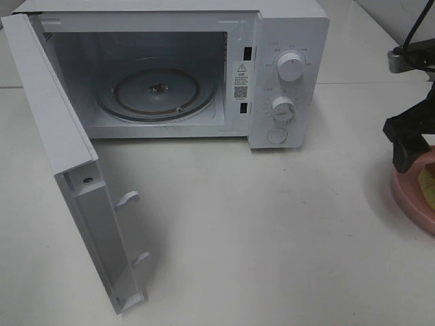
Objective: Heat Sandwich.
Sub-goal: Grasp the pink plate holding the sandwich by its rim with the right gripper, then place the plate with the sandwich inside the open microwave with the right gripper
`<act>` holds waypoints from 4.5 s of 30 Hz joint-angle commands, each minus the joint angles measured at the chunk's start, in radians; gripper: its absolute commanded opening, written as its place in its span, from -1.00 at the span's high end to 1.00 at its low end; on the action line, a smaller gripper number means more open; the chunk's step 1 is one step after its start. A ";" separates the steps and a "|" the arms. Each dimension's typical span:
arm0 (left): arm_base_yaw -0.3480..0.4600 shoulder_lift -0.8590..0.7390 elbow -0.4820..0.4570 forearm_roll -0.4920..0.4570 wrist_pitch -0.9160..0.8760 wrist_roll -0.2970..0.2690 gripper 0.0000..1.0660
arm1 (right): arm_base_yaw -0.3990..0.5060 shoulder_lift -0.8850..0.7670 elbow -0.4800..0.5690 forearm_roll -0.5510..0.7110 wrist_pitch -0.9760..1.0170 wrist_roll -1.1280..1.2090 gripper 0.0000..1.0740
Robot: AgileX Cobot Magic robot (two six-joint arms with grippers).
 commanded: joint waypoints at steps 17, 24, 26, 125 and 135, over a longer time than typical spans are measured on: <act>0.003 -0.020 0.001 -0.005 -0.011 -0.006 -0.83 | -0.054 0.112 0.095 0.030 -0.174 0.014 -0.56; 0.003 -0.020 0.001 -0.005 -0.011 -0.006 -0.83 | -0.054 0.182 0.095 0.030 -0.235 0.018 -0.55; 0.003 -0.020 0.001 -0.005 -0.011 -0.006 -0.83 | -0.054 0.214 0.095 0.030 -0.259 0.019 -0.55; 0.003 -0.020 0.001 -0.005 -0.011 -0.006 -0.83 | 0.053 -0.094 0.251 -0.143 -0.049 0.246 1.00; 0.003 -0.020 0.001 -0.005 -0.011 -0.006 -0.83 | 0.236 -0.174 0.305 -0.156 0.042 0.265 1.00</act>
